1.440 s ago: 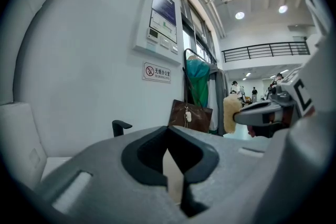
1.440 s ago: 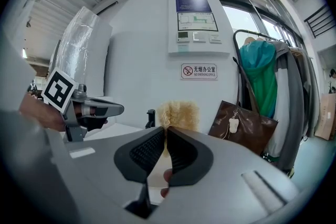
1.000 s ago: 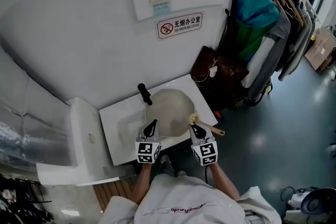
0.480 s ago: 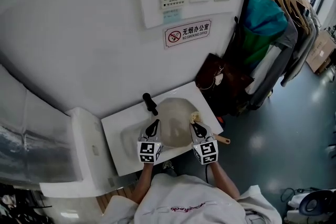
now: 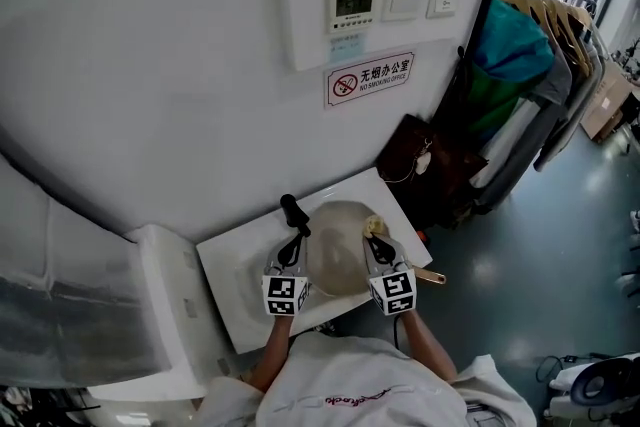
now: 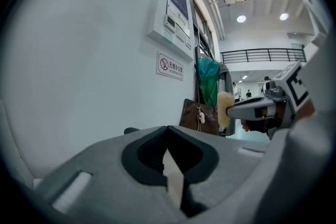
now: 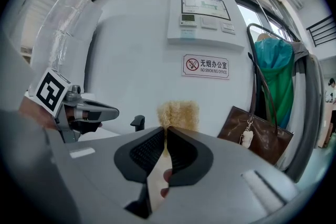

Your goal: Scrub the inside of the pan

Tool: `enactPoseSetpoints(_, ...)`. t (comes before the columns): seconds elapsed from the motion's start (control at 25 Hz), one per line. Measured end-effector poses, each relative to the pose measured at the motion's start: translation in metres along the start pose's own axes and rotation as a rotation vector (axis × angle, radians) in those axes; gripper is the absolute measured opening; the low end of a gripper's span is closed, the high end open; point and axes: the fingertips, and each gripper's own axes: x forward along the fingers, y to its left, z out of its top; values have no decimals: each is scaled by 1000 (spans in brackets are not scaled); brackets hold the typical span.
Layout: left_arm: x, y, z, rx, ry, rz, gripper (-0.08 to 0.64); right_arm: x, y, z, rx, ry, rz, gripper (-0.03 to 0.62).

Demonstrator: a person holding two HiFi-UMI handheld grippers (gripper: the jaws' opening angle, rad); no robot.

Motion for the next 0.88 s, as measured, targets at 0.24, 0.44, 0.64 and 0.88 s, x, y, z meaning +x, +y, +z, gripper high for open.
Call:
enactPoseSetpoints(0.24, 4, 11, -4, -10, 4, -33, 0, 11, 3, -1, -1, 24, -31, 25)
enactPoseSetpoints(0.44, 6, 21, -14, -14, 23, -47, 0, 18, 8, -4, -4, 28, -49, 25)
enactPoseSetpoints(0.64, 11, 25, -15, -10, 32, -44, 0, 23, 3, -7, -2, 32, -55, 25)
enactPoseSetpoints(0.88, 21, 24, -16, -11, 40, -10, 0, 29, -8, -10, 5, 30, -25, 25)
